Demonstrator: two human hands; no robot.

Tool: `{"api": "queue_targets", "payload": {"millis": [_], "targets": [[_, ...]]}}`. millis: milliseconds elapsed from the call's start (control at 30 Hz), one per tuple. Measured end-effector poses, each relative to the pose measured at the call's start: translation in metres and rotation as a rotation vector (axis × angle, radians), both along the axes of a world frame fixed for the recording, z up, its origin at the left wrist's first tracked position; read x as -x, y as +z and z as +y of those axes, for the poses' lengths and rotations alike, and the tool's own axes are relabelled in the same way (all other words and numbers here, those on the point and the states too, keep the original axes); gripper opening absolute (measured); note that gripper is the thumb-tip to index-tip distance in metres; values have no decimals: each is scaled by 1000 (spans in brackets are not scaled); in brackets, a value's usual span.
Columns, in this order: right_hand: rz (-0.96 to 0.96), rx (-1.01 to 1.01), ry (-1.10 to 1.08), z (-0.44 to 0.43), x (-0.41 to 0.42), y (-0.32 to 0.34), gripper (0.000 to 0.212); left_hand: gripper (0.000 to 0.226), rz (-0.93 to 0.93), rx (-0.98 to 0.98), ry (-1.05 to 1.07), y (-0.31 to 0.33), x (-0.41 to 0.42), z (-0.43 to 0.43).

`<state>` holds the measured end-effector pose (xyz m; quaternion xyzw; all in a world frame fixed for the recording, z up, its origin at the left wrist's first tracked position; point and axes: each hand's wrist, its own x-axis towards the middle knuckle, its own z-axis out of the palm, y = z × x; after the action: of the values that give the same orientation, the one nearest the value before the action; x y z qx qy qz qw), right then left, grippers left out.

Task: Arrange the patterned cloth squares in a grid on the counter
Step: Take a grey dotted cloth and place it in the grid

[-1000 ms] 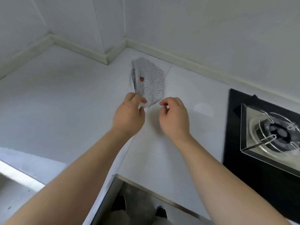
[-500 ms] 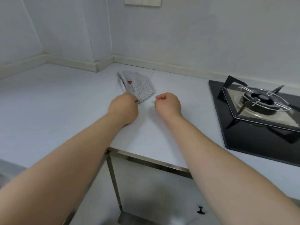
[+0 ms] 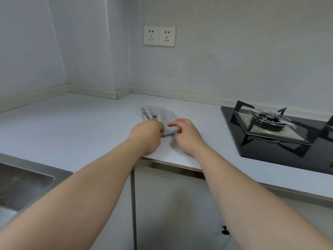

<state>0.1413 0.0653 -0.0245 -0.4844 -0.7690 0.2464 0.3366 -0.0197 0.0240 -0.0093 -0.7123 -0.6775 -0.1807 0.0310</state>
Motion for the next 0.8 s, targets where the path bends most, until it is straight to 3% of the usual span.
{"api": "queue_targets", "payload": {"millis": [167,267,367,533,800], "targets": [[-57,-28,20,-1,-2,1,51,20,-133,-75,35,4,1,-2],[-49,-23,20,-2,-3,3,37,17,-237,-134,-2,16,-1,-6],[14,32,1,-2,-5,3,19,21,-260,-202,-75,35,-9,-14],[58,-10,-38,0,-7,3,18,44,-285,-298,-174,66,-15,-27],[334,-49,-170,-6,-13,5,11,13,-397,-509,-156,96,-7,-38]]}}
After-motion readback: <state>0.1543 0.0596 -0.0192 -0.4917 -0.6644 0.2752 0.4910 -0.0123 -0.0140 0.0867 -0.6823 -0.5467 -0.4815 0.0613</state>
